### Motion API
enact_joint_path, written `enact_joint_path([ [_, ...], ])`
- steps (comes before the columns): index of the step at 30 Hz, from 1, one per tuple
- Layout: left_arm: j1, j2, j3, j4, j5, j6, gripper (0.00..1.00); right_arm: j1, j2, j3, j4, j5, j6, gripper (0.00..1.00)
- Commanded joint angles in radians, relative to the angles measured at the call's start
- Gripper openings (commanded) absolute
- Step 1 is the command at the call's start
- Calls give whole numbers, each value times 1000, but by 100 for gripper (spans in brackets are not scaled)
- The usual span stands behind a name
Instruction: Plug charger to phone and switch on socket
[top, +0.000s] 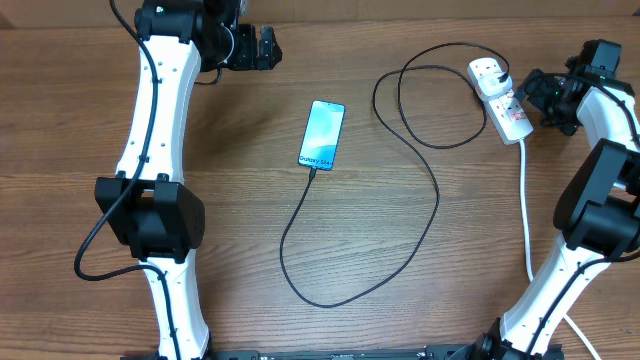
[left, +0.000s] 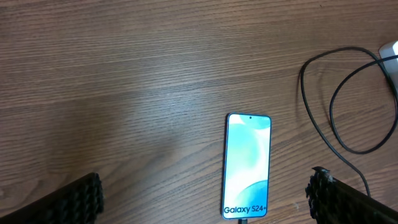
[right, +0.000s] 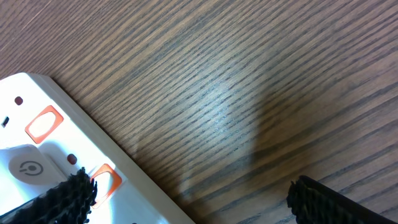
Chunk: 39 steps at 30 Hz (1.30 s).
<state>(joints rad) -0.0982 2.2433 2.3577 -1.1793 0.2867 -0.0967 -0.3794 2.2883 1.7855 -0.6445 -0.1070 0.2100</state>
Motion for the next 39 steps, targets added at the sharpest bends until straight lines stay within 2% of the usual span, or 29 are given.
enact_joint_path([
  [1,-7,10,-5,2,-9,19,100,-2,14,-6,8,1,5,100],
  [17,-7,10,-5,2,-9,19,100,52,15,-6,22,116,5,100],
  [39,-7,10,-5,2,-9,19,100,53,20,-6,11,116,1,100],
])
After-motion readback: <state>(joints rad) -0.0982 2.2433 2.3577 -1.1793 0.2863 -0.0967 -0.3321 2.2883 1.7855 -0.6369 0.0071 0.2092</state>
